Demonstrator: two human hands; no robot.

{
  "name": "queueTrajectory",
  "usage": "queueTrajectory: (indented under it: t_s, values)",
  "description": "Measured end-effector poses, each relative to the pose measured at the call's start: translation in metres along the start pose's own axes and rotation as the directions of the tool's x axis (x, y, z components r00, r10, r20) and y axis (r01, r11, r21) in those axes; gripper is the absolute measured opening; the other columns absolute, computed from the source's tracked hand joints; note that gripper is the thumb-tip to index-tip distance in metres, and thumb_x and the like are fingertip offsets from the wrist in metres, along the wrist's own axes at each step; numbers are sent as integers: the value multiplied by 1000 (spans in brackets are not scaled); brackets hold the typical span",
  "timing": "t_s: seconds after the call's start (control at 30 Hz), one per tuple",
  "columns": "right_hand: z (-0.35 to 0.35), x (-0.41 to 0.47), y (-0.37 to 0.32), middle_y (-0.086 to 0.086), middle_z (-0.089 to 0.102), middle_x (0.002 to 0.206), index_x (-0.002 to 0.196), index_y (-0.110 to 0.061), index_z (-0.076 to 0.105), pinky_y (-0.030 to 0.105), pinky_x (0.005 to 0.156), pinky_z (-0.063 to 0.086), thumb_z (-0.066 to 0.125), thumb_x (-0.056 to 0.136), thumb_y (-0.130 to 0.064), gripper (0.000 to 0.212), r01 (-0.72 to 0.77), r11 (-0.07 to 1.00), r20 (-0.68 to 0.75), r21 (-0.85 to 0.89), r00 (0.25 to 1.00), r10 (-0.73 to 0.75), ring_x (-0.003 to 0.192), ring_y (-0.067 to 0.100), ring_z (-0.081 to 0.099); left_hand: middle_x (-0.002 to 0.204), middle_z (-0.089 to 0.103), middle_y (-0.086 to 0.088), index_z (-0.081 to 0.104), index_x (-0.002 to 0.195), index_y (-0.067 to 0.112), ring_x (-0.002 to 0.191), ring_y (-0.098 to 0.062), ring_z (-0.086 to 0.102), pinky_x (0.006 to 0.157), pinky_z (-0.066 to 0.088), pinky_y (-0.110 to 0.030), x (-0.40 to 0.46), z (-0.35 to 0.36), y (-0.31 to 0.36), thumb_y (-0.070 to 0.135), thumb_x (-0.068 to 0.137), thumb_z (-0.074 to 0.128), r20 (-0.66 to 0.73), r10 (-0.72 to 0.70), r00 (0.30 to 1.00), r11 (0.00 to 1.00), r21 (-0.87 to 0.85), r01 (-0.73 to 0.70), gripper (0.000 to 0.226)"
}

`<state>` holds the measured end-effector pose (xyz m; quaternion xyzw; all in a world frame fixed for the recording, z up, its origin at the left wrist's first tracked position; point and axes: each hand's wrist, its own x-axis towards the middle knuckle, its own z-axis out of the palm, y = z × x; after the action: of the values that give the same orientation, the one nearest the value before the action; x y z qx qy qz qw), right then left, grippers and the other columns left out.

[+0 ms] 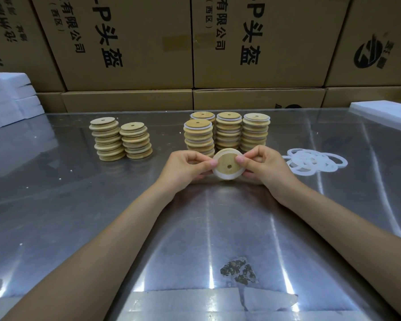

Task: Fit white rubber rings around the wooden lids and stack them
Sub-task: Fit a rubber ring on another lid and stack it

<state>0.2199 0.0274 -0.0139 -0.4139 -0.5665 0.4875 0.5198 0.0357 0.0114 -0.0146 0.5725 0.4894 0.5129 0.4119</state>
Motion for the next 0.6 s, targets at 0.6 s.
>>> queueTrajectory:
  t_s: [0.6]
  values:
    - [-2, -3, -1, 8, 71, 80, 78, -13, 56, 30, 67, 57, 72, 82, -15, 17, 125, 980, 60, -158, 991, -117, 75, 10, 67, 98, 71, 1, 66, 108, 21, 90, -14, 66, 83, 54, -30, -2, 4, 1, 15, 72, 80, 117, 191, 975, 834, 504, -224, 39]
